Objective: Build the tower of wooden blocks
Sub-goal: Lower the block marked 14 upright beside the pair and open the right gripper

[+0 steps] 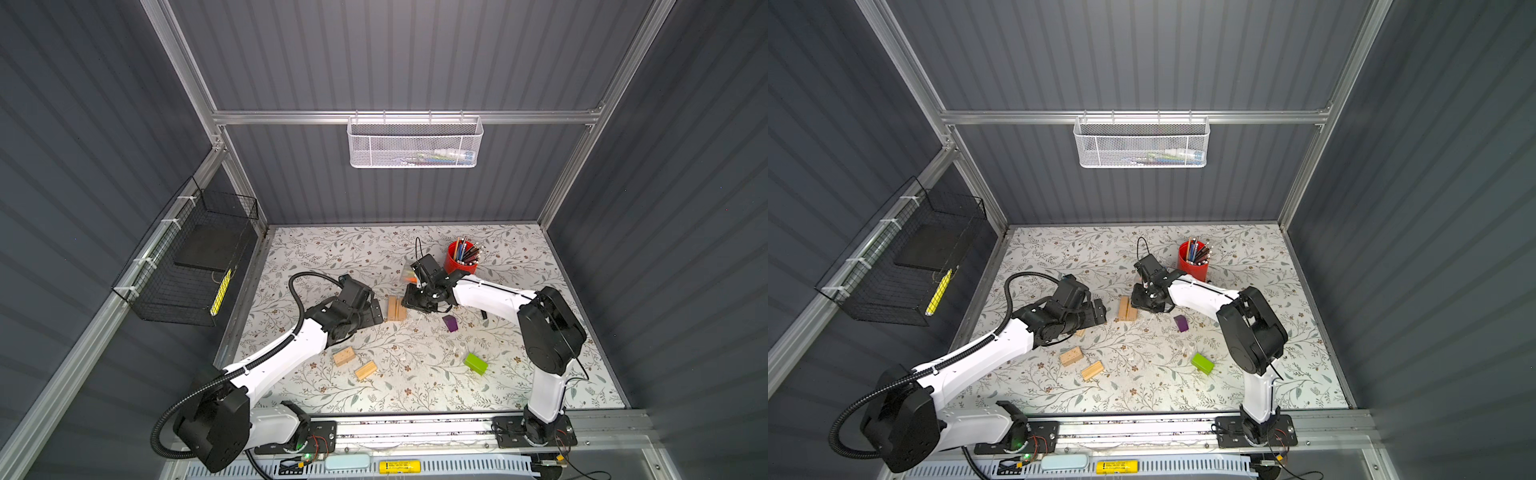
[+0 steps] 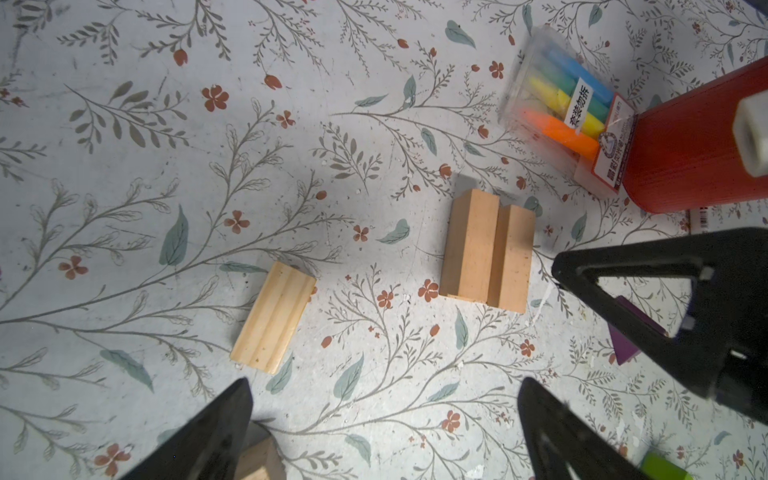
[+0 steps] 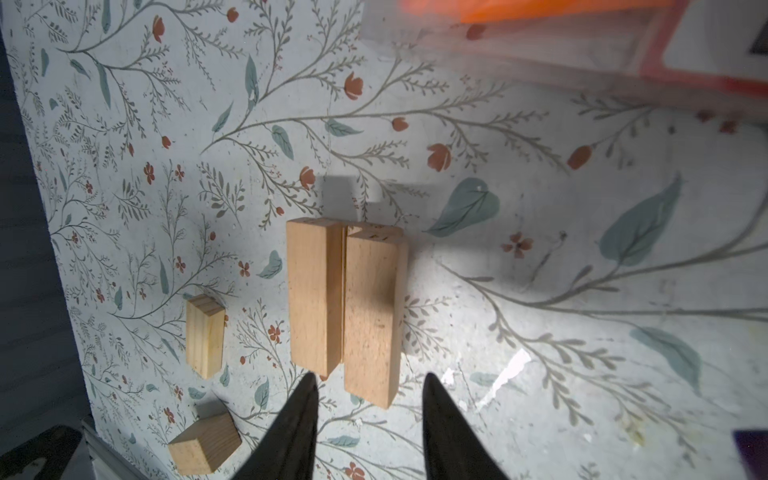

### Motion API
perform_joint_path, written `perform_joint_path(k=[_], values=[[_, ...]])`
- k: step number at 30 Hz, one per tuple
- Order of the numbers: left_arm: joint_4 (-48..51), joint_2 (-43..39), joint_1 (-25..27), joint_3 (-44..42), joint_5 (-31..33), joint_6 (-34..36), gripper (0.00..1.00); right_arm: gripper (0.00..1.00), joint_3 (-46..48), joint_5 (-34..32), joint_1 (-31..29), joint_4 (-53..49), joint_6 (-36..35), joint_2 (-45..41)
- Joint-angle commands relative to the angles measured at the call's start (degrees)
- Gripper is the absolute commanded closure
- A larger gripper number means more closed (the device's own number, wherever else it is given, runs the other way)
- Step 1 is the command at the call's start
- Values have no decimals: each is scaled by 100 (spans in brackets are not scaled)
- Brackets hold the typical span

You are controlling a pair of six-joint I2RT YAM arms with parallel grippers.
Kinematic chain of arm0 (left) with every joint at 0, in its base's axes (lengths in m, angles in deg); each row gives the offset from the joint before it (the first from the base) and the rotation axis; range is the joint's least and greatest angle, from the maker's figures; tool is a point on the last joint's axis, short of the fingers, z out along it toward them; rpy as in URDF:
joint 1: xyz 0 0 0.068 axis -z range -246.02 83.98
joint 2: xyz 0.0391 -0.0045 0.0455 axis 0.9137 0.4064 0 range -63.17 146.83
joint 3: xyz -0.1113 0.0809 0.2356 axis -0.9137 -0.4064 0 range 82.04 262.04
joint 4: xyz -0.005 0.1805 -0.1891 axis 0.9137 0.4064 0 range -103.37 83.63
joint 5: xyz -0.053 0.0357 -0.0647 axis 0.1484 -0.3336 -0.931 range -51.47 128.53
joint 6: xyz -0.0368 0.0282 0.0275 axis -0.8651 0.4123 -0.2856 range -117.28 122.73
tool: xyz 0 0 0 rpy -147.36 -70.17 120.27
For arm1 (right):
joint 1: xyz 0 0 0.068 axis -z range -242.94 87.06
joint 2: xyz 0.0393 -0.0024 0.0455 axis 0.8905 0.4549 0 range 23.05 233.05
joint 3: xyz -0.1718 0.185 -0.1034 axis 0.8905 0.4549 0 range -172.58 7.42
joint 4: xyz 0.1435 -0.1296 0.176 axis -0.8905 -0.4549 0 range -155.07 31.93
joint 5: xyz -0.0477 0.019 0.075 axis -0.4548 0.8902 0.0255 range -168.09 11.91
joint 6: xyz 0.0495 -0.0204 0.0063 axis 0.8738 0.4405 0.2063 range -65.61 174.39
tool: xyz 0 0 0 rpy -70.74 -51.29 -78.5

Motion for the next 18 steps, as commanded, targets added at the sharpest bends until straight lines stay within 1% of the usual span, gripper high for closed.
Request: perform_joint_path(k=[1,5,11,18], values=[[-39,58,-35,30,-103,165,1,58,127,226,84,390,10,188],[-9,123,-41,91,-76,177,0,59,111,368,105,542,19,346],[6,141,-35,94,-34,181,1,60,108,256,167,494,121,477],[13,172,-36,118,-5,182,1,65,111,485,213,674,173,569]])
